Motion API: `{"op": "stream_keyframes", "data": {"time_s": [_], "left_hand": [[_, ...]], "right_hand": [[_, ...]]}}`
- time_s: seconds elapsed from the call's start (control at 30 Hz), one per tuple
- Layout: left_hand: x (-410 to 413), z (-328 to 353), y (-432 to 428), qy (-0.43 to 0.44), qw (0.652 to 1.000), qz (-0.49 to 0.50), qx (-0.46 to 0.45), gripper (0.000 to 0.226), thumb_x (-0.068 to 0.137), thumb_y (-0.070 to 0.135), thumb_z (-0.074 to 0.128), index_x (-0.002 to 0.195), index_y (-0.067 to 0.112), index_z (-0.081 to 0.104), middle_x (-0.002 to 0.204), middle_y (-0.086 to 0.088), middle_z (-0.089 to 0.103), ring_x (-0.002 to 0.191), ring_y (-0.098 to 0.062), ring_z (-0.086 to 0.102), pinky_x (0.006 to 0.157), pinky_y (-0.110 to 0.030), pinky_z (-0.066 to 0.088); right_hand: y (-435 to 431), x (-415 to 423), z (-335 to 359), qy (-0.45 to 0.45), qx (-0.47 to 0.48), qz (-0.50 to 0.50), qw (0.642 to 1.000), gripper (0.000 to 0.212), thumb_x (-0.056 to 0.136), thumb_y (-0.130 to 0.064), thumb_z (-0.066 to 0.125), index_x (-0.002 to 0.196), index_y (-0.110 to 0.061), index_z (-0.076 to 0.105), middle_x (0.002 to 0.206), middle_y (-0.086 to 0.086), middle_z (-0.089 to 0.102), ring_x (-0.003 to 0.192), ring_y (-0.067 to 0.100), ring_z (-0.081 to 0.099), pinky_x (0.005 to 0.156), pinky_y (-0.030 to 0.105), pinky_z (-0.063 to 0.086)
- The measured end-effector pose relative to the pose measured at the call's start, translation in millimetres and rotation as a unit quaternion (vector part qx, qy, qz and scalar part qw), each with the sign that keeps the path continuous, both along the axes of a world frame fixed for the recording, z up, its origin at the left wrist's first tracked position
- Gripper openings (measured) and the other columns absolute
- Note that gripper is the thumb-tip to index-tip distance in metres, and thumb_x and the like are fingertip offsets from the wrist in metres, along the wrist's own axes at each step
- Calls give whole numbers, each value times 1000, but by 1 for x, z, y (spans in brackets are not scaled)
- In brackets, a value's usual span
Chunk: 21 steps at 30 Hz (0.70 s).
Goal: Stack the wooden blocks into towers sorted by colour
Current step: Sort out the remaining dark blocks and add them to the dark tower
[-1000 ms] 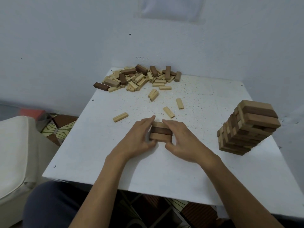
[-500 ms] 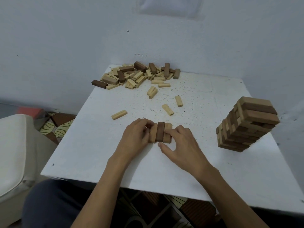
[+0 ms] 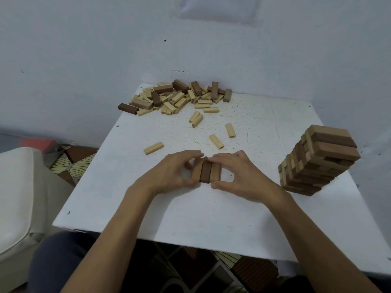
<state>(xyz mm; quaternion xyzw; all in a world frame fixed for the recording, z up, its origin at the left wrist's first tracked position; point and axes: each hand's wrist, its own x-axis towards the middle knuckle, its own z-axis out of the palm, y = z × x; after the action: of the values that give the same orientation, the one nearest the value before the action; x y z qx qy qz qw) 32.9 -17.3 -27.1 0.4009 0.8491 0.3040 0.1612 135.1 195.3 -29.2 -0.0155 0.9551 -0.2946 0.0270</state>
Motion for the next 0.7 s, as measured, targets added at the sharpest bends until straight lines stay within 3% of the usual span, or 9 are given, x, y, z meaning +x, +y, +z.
{"op": "stream_keyframes", "data": {"time_s": [0.13, 0.27, 0.4, 0.53, 0.7], "left_hand": [[-3, 2, 4, -17, 1000, -3, 4, 72, 74, 32, 82, 138, 33, 50, 121, 18, 57, 97, 0, 54, 87, -19, 42], [-4, 1, 5, -24, 1000, -6, 14, 70, 73, 31, 84, 135, 34, 51, 113, 25, 55, 95, -2, 54, 83, -16, 42], [-1, 3, 4, -43, 998, -3, 36, 70, 69, 30, 86, 130, 35, 51, 117, 24, 55, 94, -5, 56, 82, -17, 46], [9, 18, 3, -20, 999, -6, 45, 67, 71, 29, 83, 129, 35, 51, 120, 22, 56, 97, -4, 53, 84, -23, 45], [23, 59, 9, 23, 998, -20, 51, 73, 68, 36, 86, 130, 37, 48, 121, 23, 54, 101, -5, 48, 86, -24, 42]], "right_hand": [[-4, -3, -2, 17, -19, 6, 1000, 66, 82, -40, 75, 142, -35, 47, 142, -17, 47, 116, 8, 37, 102, 28, 39], [-7, -2, -4, 34, -48, -2, 998, 60, 81, -35, 78, 136, -30, 54, 134, -18, 53, 113, 10, 45, 99, 34, 46], [-7, 3, -2, 36, -55, 4, 998, 60, 79, -38, 77, 133, -33, 53, 128, -22, 55, 110, 6, 45, 96, 35, 47], [-6, 13, 15, 51, -50, 3, 997, 60, 78, -37, 78, 132, -37, 51, 108, -35, 48, 104, -2, 44, 87, 21, 43], [-1, 32, 60, 77, -20, 7, 997, 59, 80, -38, 77, 132, -36, 49, 97, -36, 43, 95, -7, 42, 75, 10, 36]]}}
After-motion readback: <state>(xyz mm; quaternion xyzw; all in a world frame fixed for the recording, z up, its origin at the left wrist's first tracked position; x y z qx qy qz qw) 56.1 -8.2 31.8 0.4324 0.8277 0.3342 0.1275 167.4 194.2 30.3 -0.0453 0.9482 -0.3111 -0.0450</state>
